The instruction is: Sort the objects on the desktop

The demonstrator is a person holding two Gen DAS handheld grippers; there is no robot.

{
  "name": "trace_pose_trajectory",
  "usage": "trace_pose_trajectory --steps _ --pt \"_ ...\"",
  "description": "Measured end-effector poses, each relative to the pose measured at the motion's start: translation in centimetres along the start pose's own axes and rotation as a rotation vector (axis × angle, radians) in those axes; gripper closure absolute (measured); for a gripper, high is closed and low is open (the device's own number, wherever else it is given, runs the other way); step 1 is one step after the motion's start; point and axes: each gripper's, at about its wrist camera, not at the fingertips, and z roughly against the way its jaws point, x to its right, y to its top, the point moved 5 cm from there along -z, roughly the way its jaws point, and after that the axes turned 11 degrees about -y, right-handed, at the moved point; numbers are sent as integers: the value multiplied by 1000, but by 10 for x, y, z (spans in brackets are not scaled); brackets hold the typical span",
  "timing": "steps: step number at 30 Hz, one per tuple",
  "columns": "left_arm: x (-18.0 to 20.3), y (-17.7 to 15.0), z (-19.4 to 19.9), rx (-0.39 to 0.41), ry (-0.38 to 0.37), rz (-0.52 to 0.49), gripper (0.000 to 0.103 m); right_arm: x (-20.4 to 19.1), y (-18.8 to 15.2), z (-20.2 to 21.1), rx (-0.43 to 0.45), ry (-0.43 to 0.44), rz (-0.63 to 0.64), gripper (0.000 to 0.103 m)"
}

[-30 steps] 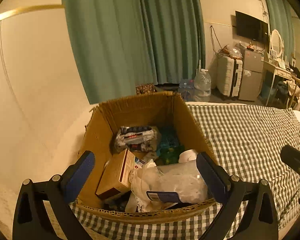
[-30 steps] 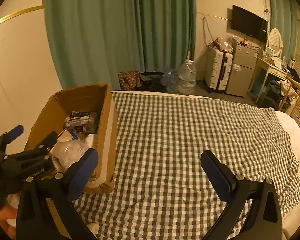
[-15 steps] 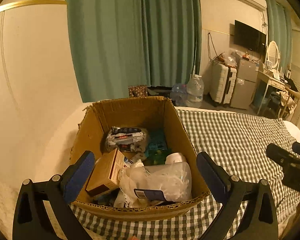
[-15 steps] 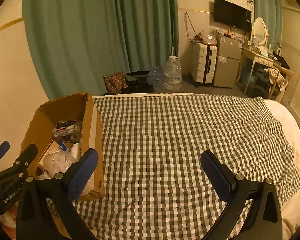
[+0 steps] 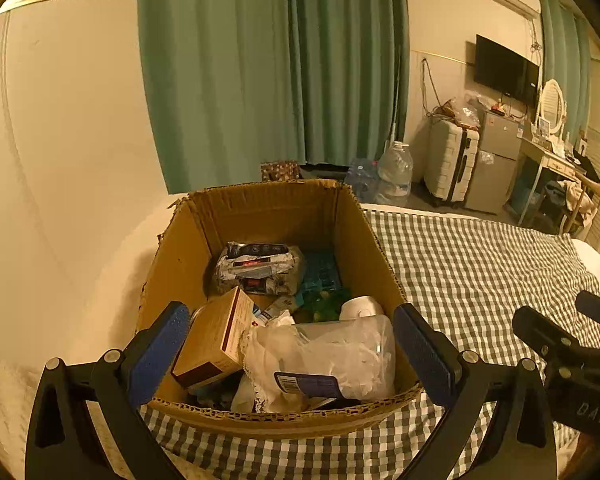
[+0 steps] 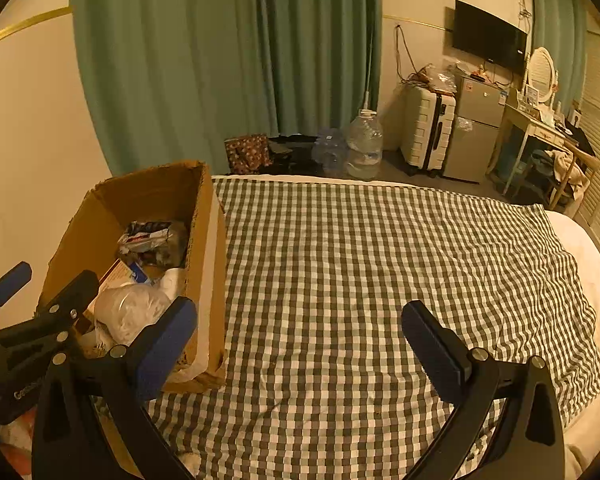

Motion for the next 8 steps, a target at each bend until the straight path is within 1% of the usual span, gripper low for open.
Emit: trace_pose_trajectory --steps 3,4,6,8 --pt "-3 -3 -2 -7 -7 20 0 -3 -2 -1 -6 3 5 0" --pt "-4 -4 -4 -11 -21 29 0 -4 -3 -2 -9 3 7 0" --pt "-2 -8 -7 -28 -76 40 0 -7 -4 -3 -12 3 14 0" --pt "-1 -10 -9 -34 -76 49 0 -8 -6 -3 -13 2 19 0"
